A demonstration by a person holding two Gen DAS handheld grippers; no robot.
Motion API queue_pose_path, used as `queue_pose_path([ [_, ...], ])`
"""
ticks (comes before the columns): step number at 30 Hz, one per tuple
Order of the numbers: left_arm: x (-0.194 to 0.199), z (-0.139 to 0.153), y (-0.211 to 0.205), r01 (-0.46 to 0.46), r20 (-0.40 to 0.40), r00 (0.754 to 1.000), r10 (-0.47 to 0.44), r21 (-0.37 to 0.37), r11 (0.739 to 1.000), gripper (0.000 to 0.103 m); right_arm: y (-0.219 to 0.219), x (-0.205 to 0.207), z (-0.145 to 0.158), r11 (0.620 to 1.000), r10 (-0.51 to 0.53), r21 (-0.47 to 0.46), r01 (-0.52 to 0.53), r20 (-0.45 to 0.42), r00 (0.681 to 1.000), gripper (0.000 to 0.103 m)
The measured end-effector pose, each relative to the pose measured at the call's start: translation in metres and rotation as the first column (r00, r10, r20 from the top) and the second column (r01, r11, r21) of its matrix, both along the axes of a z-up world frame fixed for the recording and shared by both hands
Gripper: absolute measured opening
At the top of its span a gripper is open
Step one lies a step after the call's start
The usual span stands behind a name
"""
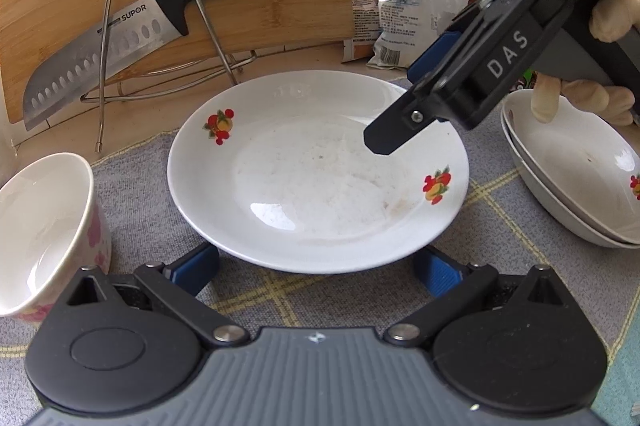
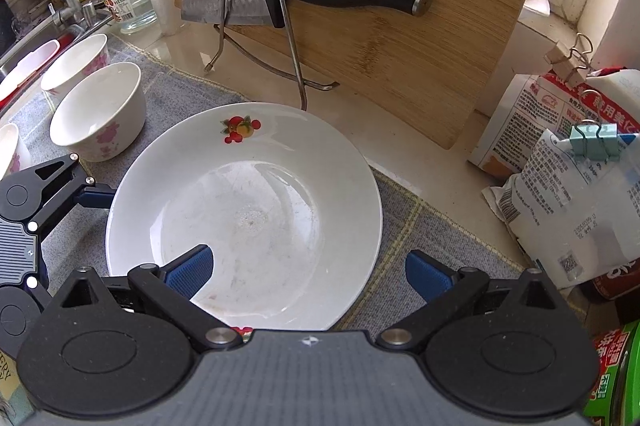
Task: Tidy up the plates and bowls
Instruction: 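Grasp the flower-print plate's rim with the right gripper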
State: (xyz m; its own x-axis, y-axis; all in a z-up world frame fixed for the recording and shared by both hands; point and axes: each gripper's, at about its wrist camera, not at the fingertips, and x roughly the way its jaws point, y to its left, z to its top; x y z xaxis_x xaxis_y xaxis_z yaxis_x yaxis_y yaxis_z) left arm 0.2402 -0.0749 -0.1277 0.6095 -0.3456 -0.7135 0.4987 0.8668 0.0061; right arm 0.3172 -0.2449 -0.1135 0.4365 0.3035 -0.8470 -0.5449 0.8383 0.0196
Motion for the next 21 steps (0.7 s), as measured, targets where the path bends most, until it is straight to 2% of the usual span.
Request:
queue_pose_path([
  [11, 0.004, 0.001, 0.001, 0.016, -0.006, 1.0, -0.016, 0.005, 1.0, 0.103, 0.01, 0.024, -0.018, 0.998, 0.059, -0.027, -0.06, -0.049, 0.997, 0.103],
  [21, 0.004, 0.0, 0.001, 0.009, -0.003, 1.0, -0.009, 0.002, 1.0, 0.103, 0.017, 0.036, -0.025, 0.996, 0.091, 0.017, -0.09, -0.084, 0.992, 0.103],
])
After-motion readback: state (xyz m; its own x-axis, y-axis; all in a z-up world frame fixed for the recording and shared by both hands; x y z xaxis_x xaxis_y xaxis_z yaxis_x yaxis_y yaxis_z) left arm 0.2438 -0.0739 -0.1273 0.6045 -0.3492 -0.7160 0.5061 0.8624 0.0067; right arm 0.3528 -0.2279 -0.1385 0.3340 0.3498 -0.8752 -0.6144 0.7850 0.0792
